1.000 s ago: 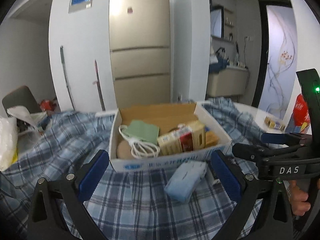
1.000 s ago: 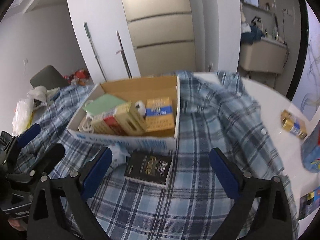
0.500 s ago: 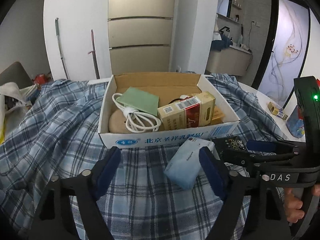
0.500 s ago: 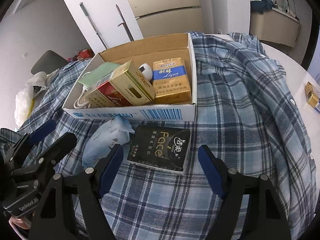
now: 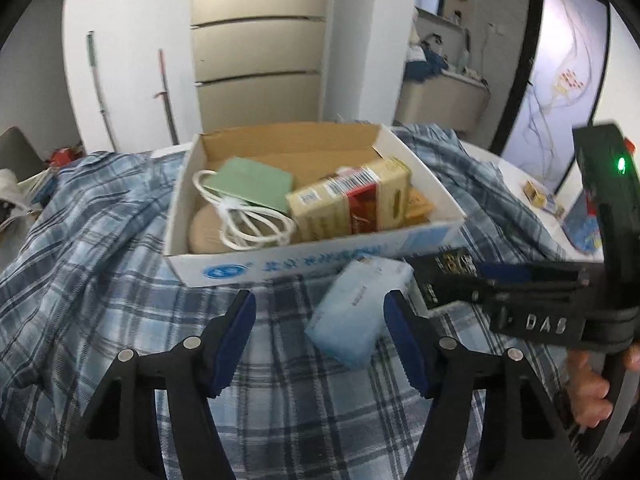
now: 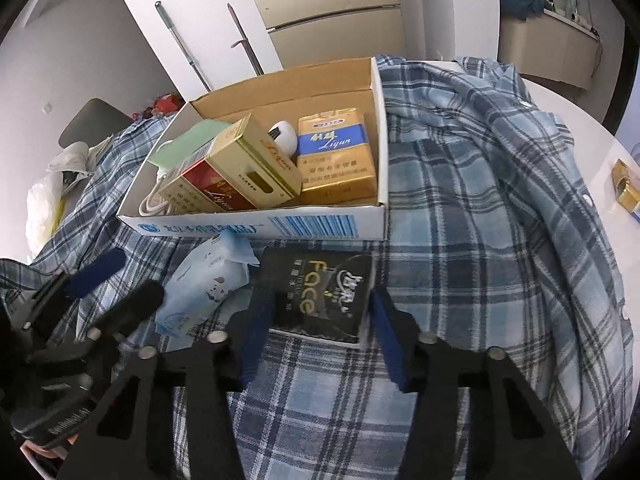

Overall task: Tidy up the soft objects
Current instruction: 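Grasp the black Face tissue pack with the right gripper while the left grasps the light blue pack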

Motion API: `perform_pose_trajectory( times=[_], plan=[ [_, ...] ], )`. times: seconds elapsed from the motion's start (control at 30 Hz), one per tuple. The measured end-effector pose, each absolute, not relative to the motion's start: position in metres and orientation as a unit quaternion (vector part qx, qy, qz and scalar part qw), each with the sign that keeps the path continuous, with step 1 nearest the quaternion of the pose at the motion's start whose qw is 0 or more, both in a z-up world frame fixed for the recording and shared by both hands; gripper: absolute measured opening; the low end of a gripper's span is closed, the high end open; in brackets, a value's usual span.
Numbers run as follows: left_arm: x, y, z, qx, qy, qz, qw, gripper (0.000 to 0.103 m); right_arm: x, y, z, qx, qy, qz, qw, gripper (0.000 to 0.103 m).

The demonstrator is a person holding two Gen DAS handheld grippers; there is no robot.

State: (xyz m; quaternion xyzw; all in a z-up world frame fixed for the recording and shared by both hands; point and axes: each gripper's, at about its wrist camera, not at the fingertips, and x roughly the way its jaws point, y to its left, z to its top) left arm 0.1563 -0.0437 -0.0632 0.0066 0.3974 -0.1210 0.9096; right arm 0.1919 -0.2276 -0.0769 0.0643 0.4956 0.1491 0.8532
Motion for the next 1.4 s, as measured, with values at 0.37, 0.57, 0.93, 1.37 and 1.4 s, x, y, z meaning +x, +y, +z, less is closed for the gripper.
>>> perform_pose_trajectory(
  times=[0.37,0.57,0.93,1.37,1.4],
  plan=[
    [0.156,-0.032,-0.063,-0.009,0.394,-0.084,0.915,0.069,0.194,-0.222,-0.077,0.065,0.495,0.154,0.852,0.067],
    [0.158,-0.031,-0.063,-0.009,0.395,-0.084,0.915,0.069,0.197,-0.210,-0.082,0.039,0.498,0.143,0.854,0.067],
    [0.154,-0.044,-0.063,0.015,0.392,-0.105,0.914,0.069,0.194,-0.219,-0.084,0.021,0.504,0.117,0.855,0.065],
    [0.157,-0.073,-0.062,0.090,0.399,-0.148,0.901,0.060,0.193,-0.234,-0.077,0.045,0.496,0.111,0.860,0.062],
    [0.159,-0.076,-0.064,0.103,0.401,-0.148,0.898,0.060,0.193,-0.240,-0.074,0.054,0.491,0.110,0.862,0.062]
  ],
)
